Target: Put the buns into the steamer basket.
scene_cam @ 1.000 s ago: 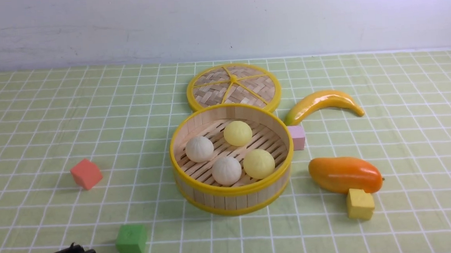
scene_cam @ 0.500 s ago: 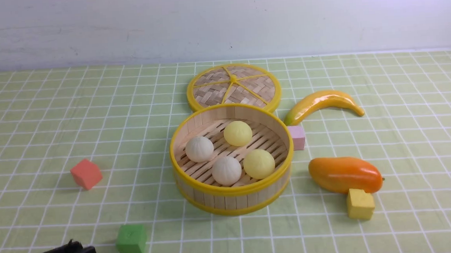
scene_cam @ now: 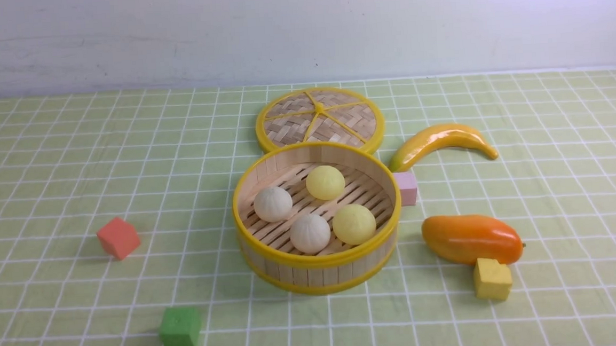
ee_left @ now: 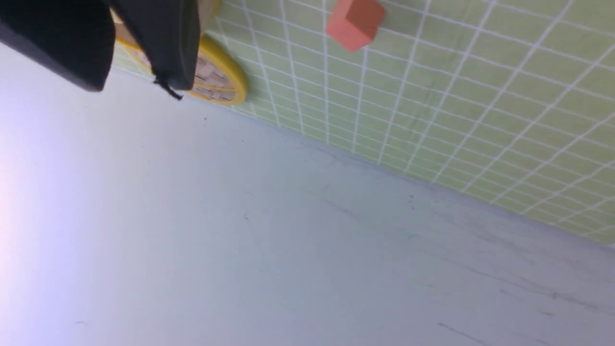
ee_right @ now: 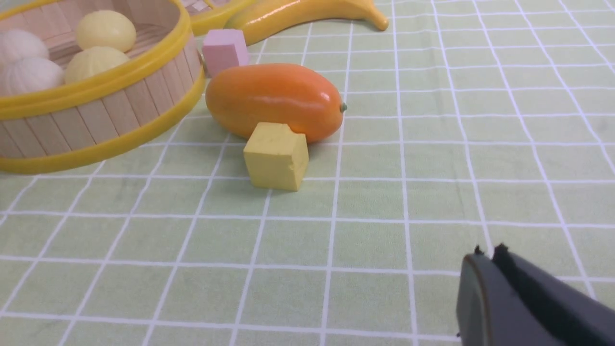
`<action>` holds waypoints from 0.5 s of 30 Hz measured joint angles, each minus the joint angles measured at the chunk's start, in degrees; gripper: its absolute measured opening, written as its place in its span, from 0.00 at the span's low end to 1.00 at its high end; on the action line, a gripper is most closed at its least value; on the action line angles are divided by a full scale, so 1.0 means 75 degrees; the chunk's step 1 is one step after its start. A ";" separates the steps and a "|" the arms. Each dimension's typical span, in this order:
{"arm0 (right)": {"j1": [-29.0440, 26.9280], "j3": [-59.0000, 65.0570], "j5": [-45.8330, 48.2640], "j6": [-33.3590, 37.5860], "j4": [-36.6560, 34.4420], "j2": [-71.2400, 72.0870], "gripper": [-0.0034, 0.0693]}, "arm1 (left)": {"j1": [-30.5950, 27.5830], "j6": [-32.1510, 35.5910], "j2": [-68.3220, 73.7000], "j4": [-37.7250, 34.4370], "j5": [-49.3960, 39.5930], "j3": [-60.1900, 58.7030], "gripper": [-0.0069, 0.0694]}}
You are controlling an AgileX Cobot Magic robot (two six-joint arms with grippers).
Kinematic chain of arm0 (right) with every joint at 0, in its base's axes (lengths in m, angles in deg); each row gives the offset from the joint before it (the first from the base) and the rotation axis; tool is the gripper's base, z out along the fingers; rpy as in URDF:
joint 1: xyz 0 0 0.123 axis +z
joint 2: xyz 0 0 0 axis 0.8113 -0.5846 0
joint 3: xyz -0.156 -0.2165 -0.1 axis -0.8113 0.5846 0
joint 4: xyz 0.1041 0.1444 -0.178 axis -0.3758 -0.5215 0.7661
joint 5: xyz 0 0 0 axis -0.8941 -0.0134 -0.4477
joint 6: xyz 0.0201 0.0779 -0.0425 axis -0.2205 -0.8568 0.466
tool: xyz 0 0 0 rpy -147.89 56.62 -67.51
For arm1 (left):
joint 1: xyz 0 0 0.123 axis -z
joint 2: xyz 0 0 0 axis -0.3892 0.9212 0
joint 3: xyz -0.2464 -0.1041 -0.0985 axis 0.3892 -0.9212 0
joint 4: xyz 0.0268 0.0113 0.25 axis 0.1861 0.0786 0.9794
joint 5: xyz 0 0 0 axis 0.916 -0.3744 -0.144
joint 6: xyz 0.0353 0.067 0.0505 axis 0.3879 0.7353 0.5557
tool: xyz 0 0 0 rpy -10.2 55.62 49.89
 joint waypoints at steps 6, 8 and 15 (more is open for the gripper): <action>0.0000 0.0000 0.0000 0.0000 -0.0009 0.0007 0.08 | -0.0224 -0.1162 -0.0393 0.1184 -0.2605 -0.0070 0.31; 0.0000 0.0000 0.0000 0.0000 -0.0009 0.0007 0.08 | -0.0224 -0.1201 -0.0393 0.1231 -0.3474 -0.0077 0.26; 0.0000 0.0000 0.0000 0.0000 -0.0009 0.0007 0.09 | -0.0224 -0.0927 -0.0393 0.1184 -0.4140 -0.0092 0.07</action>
